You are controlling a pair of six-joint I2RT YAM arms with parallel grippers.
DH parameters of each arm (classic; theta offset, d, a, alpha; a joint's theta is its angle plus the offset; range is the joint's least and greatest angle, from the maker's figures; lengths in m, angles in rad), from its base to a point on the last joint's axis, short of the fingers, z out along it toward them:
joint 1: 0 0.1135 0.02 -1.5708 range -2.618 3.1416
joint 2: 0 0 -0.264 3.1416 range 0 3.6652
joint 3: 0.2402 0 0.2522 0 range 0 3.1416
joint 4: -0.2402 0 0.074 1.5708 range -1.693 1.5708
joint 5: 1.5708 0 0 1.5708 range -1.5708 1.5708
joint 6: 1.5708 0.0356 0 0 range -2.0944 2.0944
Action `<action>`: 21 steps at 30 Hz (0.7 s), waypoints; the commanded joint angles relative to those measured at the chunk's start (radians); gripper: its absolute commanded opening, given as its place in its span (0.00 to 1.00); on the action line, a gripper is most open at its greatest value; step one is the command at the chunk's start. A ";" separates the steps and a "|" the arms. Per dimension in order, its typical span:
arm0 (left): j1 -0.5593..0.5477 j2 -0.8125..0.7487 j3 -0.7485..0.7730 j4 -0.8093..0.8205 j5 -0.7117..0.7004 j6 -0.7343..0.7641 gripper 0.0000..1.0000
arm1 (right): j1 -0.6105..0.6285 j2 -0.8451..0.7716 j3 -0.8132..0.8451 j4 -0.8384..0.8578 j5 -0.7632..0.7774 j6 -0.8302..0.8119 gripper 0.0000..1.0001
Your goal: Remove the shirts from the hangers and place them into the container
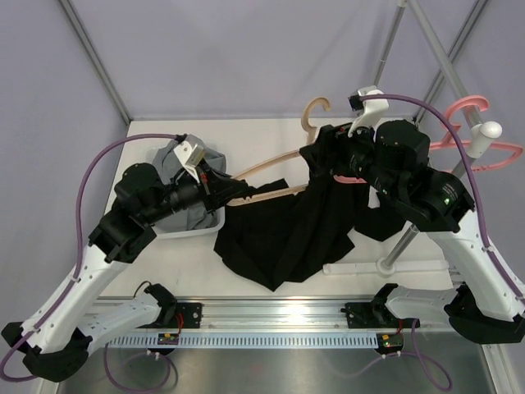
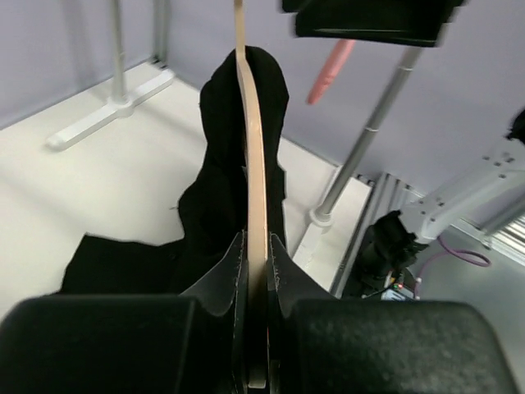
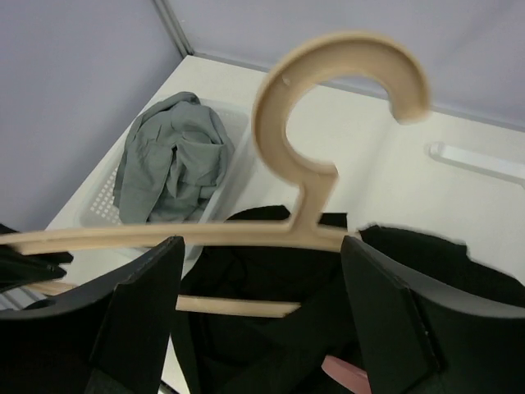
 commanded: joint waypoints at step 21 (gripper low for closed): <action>0.001 0.101 0.477 -0.218 -0.074 0.140 0.00 | 0.061 -0.306 -0.514 0.064 -0.167 0.111 0.03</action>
